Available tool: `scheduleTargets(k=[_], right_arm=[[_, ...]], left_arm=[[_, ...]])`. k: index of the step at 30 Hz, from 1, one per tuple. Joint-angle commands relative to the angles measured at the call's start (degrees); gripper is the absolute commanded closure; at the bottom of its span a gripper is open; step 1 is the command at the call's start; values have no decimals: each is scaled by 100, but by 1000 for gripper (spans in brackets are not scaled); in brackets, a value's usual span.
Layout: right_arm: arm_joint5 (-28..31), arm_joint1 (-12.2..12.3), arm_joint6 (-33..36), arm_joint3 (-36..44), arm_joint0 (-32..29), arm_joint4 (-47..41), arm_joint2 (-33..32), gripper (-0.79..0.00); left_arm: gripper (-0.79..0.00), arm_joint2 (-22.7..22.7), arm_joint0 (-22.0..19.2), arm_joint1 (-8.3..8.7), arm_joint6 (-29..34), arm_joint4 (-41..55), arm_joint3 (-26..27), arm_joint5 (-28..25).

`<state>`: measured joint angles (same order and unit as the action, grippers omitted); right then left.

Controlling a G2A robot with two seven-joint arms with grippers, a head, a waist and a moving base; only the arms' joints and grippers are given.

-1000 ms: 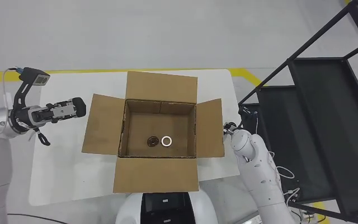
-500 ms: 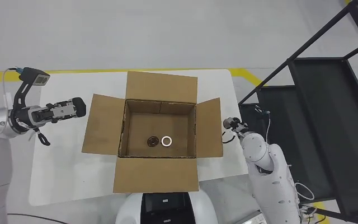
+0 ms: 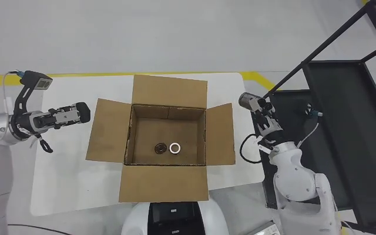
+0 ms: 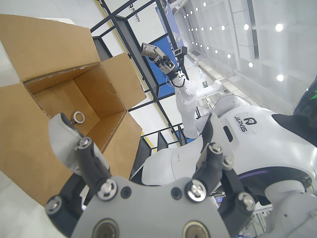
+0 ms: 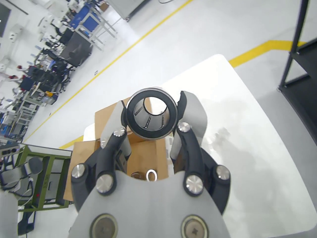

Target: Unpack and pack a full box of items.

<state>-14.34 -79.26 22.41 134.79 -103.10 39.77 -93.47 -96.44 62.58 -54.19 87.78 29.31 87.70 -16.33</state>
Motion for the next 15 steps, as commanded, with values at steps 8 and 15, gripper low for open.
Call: scheduleTargets(k=[8, 15], right_arm=[[283, 50, 898, -15, 426, 1747, 1818, 0], [153, 25, 1288, -696, 734, 3023, 3065, 0]], left_arm=[[-785, 0, 0, 0, 0, 0, 0, 0], [-785, 0, 0, 0, 0, 0, 0, 0]])
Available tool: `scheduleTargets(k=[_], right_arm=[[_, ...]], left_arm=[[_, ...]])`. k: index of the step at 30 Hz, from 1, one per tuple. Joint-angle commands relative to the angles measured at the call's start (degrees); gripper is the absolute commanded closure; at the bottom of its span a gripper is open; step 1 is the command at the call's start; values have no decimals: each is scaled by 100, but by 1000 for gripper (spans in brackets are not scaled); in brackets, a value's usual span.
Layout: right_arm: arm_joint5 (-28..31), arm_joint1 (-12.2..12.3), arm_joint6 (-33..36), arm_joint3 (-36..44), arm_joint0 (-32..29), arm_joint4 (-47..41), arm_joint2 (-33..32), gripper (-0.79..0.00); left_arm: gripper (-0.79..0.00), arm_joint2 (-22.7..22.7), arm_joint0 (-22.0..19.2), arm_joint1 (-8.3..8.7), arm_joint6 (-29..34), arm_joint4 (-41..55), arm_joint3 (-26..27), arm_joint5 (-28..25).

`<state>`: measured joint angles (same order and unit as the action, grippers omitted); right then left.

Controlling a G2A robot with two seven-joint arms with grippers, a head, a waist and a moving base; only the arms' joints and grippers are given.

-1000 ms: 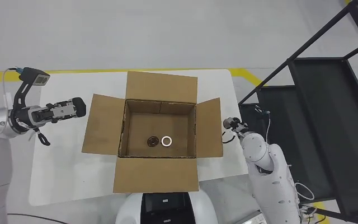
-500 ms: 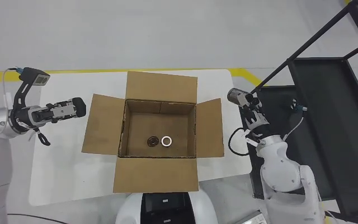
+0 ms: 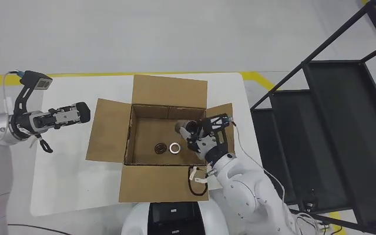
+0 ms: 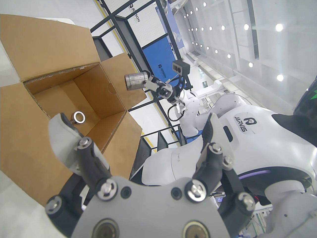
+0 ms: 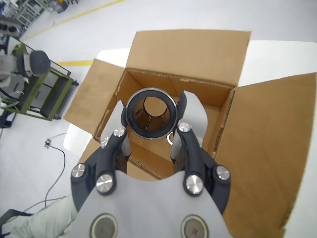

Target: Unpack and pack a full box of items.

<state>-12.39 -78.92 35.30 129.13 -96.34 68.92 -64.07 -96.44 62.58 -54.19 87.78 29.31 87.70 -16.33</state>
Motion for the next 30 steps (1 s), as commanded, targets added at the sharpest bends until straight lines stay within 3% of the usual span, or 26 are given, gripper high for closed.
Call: scheduleTargets(k=[1, 9, 30], right_arm=[[-90, -22, 24, -276, 134, 176, 246, 0], [-199, -108, 459, -1149, 743, 851, 969, 0], [-199, -108, 459, -1149, 743, 851, 969, 0]], left_arm=[[-785, 0, 0, 0, 0, 0, 0, 0], [-785, 0, 0, 0, 0, 0, 0, 0], [-785, 0, 0, 0, 0, 0, 0, 0]])
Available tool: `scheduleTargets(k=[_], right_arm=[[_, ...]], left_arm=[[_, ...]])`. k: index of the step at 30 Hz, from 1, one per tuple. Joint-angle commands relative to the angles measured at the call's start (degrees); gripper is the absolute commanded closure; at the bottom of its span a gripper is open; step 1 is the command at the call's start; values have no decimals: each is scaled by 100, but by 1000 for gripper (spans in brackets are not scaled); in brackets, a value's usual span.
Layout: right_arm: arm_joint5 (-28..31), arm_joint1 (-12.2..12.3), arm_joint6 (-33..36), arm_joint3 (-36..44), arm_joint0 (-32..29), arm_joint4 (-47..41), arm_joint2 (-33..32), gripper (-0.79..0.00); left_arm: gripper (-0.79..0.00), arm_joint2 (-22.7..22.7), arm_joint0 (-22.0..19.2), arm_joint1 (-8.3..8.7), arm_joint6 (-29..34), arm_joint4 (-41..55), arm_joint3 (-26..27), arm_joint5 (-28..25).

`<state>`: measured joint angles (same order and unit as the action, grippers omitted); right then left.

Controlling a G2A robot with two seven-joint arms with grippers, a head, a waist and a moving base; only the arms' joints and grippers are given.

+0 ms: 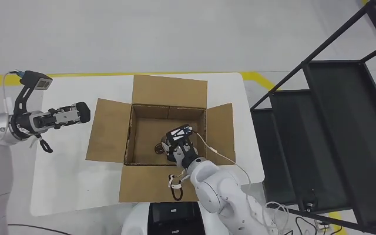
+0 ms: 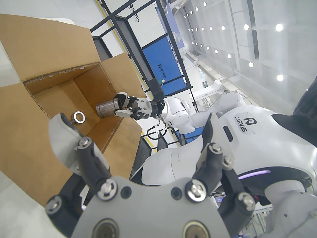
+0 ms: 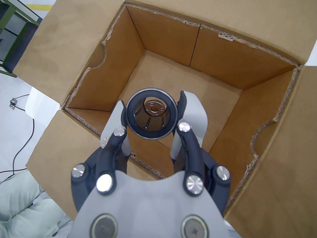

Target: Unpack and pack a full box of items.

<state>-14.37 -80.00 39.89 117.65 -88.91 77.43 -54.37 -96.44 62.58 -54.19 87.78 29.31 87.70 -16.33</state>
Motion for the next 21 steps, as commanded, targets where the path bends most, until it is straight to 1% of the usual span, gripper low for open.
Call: scheduleTargets(k=[1, 4, 8, 10, 14, 18, 21], right_arm=[[0, 0, 0, 0, 0, 0, 0, 0], [91, -4, -69, -180, 38, 57, 55, 0], [48, -63, -15, -593, 367, 222, 257, 0], [-108, -107, 121, -953, 644, 516, 373, 0], [-270, -264, 389, -1658, 1301, 675, 759, 0], [-438, -464, 555, -2414, 1928, 598, 1117, 0], [-534, -608, 550, -2982, 2288, 415, 1284, 0]], left_arm=[[-785, 0, 0, 0, 0, 0, 0, 0], [-785, 0, 0, 0, 0, 0, 0, 0], [-785, 0, 0, 0, 0, 0, 0, 0], [-785, 0, 0, 0, 0, 0, 0, 0], [-785, 0, 0, 0, 0, 0, 0, 0], [-785, 0, 0, 0, 0, 0, 0, 0], [-785, 0, 0, 0, 0, 0, 0, 0]])
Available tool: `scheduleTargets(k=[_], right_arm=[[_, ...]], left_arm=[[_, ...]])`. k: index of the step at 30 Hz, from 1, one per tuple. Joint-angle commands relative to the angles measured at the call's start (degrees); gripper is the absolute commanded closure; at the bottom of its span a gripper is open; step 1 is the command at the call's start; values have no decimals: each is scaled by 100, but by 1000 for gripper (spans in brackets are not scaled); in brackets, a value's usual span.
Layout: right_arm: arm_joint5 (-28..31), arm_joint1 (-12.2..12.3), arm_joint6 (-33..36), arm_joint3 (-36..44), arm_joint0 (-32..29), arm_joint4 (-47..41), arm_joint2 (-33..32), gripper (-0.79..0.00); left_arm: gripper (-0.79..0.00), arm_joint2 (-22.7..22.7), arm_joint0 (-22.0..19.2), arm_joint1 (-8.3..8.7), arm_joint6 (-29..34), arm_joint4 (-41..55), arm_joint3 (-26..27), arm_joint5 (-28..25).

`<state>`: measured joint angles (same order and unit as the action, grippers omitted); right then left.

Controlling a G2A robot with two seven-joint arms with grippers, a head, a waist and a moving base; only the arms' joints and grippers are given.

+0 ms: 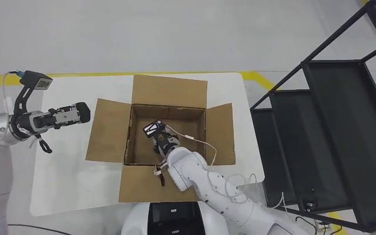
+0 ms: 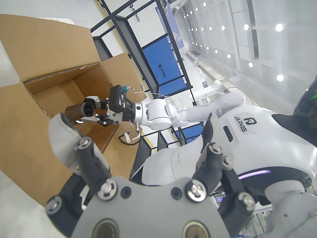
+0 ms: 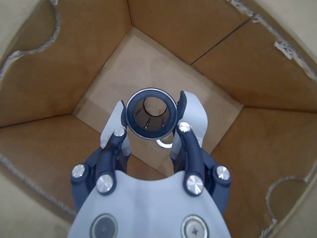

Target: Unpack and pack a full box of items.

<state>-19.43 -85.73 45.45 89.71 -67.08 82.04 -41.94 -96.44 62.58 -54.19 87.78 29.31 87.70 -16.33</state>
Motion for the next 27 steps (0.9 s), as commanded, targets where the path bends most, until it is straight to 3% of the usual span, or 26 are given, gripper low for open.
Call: scheduleTargets(k=[1, 7, 17, 18, 19, 20, 27], right_arm=[[-42, -81, -36, -328, 186, -170, 81, 0], [-132, -278, -278, -1047, 517, -531, 186, 0], [-143, -446, -379, -1521, 726, -737, 168, 0], [-140, -457, -375, -1556, 737, -748, 160, -185], [-144, -467, -360, -1583, 742, -762, 150, -566], [-149, -477, -358, -1589, 746, -773, 137, -785], [-162, -437, -404, -951, 453, -649, -55, -785]], left_arm=[[-785, 0, 0, 0, 0, 0, 0, 0], [-785, 0, 0, 0, 0, 0, 0, 0], [-785, 0, 0, 0, 0, 0, 0, 0], [-785, 0, 0, 0, 0, 0, 0, 0], [-785, 0, 0, 0, 0, 0, 0, 0], [-785, 0, 0, 0, 0, 0, 0, 0], [-785, 0, 0, 0, 0, 0, 0, 0]])
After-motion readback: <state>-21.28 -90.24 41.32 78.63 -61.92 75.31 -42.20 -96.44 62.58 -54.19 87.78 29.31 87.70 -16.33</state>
